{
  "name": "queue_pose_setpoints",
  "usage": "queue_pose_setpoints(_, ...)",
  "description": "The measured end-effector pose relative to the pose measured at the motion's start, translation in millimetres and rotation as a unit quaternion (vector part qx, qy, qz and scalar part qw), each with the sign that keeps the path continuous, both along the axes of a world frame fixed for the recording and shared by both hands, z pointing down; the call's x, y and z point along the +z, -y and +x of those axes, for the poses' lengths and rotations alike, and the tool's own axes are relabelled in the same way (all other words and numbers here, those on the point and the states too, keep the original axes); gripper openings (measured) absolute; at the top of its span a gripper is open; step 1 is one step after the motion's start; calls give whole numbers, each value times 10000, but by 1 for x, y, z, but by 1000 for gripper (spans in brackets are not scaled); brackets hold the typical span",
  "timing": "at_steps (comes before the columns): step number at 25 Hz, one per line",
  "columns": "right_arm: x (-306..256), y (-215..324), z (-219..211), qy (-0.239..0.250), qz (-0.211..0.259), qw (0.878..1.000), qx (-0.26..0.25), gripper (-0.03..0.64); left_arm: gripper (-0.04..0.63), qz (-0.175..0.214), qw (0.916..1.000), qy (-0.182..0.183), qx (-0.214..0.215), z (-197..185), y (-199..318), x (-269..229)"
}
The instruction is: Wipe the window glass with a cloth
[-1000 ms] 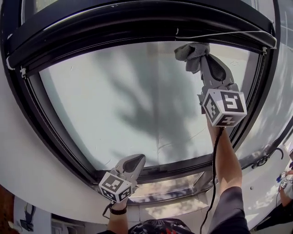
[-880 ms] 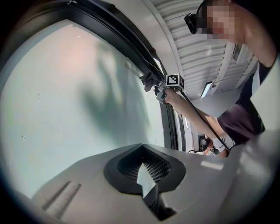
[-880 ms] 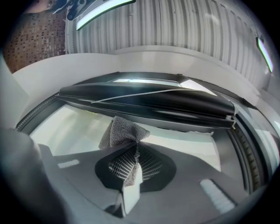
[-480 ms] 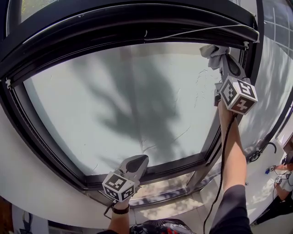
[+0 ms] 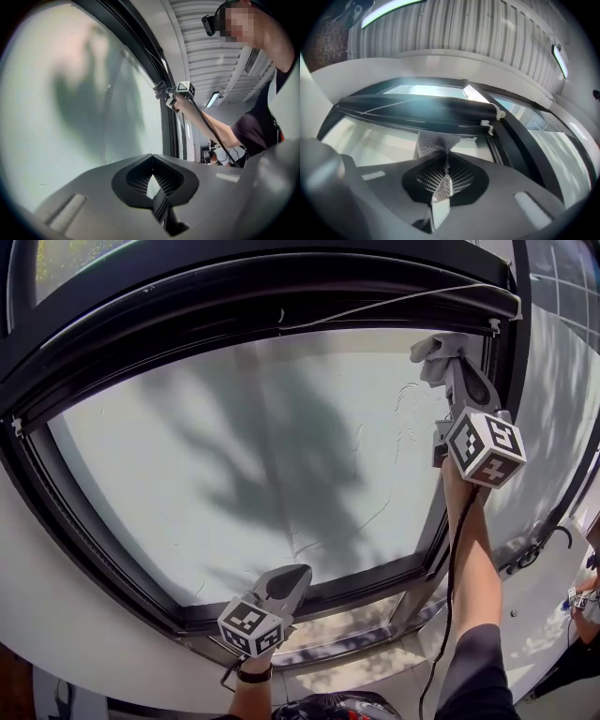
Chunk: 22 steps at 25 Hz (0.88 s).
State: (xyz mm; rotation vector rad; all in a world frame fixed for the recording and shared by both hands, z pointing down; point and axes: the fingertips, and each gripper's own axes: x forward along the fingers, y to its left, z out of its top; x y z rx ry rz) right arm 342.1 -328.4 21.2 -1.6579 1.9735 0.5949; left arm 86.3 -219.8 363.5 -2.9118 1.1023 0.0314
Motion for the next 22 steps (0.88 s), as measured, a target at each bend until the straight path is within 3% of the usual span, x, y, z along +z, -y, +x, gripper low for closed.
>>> queue_pose_setpoints(3, 4, -18, -65, -291, 331, 9963, -737, 15, 1, -32, 9998, 58, -190, -10, 1, 5)
queue_pose_setpoints(7, 2, -55, -166, -708, 641, 9777, -1869, 14, 1, 33, 9986, 73, -527, -29, -5, 8)
queue_pose_setpoints(11, -2, -75, -287, -761, 729, 9467, -3044, 15, 1, 93, 9926, 102, -1209, -96, -23, 0)
queue_pose_setpoints(15, 4, -106, -409, -842, 800, 9092, -3999, 14, 1, 224, 9791, 64, -2019, -159, -55, 0)
queue_pose_setpoints(19, 15, -135, -527, -1289, 770, 8828, -4452, 15, 1, 164, 9657, 55, -2590, -215, -80, 8)
queue_pose_setpoints(22, 26, -141, -597, -1490, 432, 8632, -4804, 15, 1, 171, 9582, 16, -2854, -245, -97, 7)
